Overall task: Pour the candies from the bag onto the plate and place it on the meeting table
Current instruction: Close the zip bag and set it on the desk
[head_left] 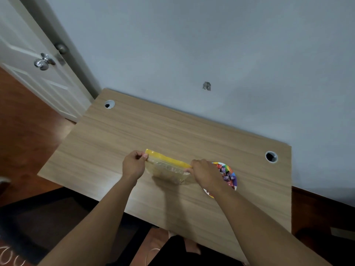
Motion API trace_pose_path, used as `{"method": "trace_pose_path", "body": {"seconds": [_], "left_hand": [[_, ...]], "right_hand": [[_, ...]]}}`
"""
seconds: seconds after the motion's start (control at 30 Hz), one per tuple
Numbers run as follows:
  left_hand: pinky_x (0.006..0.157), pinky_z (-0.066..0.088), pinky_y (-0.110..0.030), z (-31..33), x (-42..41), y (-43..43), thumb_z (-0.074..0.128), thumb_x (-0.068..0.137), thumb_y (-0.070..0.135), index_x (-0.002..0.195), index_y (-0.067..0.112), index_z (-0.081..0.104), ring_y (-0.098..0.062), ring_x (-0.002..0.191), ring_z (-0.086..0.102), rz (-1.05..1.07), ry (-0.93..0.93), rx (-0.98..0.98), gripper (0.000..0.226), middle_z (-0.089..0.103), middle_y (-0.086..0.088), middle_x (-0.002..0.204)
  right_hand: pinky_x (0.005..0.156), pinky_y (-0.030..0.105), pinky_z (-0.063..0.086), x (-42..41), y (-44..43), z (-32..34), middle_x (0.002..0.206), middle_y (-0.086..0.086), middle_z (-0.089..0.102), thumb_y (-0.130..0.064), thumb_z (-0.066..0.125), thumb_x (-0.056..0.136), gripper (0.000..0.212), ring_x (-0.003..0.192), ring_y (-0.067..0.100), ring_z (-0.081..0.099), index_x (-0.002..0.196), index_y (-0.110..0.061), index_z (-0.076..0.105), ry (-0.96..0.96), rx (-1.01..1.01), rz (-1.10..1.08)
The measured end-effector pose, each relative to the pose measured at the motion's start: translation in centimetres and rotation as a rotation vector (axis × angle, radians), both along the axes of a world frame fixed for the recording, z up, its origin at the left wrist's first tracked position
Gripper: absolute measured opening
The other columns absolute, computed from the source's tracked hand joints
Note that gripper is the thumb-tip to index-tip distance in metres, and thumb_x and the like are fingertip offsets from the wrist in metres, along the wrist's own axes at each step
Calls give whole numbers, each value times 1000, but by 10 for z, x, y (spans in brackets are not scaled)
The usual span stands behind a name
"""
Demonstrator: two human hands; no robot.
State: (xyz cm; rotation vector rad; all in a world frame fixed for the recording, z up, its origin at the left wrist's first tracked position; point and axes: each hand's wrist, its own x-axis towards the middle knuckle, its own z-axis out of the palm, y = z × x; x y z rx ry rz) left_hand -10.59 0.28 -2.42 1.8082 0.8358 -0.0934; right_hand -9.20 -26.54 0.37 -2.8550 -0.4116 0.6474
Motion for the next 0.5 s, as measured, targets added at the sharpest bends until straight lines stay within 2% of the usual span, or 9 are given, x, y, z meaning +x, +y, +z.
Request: {"method": "trace_pose_path", "body": {"seconds": [0.07,0.13,0.2,0.27,0.33,0.37,0.43,0.5], "left_hand": [[94,54,-42,2,3,-5,69,103,19,98,8,75,-23,92,63,-40,-7,4,13,75,-8,97],[101,58,-53,5,7,-6,65,105,18,106,5,75,-28,95,66,-58,-25,15,16,77,-10,101],[103,59,-59,7,12,-5,62,106,15,116,5,76,-36,107,71,-51,-62,37,19,77,-11,107],[103,60,-54,9,17,-9,60,106,14,133,10,72,-36,115,71,-48,-86,77,29,75,-9,123],[99,56,-40,10,21,-17,58,106,13,153,13,57,-26,110,68,-46,-104,150,47,64,-2,142],[96,52,-34,9,22,-24,58,105,12,158,12,50,-21,105,66,-39,-127,197,53,57,0,144],[88,49,-27,7,23,-40,56,104,10,156,10,50,-12,93,62,-46,-195,286,52,52,-1,136],[82,52,-24,2,22,-59,55,104,10,145,9,58,-6,90,63,-110,-260,324,41,58,-6,130]], "right_hand": [[87,44,53,6,-10,-1,118,15,77,-48,59,107,40,114,40,70,116,-11,70,30,93,-68],[89,42,53,9,-26,-3,116,9,78,-35,63,107,24,112,35,71,117,-15,71,72,287,-193],[95,38,55,10,-49,-5,120,8,81,-26,65,107,23,115,29,74,124,-13,72,72,425,-333],[98,35,54,9,-73,-9,123,8,81,-23,64,107,24,118,27,75,126,-11,72,69,454,-442],[97,33,53,7,-97,-16,125,8,81,-24,63,107,24,121,26,74,126,-11,71,88,437,-534],[98,34,53,5,-108,-20,126,10,80,-24,62,107,25,123,27,73,127,-10,70,96,423,-578],[102,37,54,-2,-130,-27,129,14,78,-25,61,108,28,125,29,72,129,-7,69,114,402,-661],[102,41,56,-11,-149,-35,128,17,78,-23,61,109,28,124,33,72,127,-4,67,136,392,-715]]}}
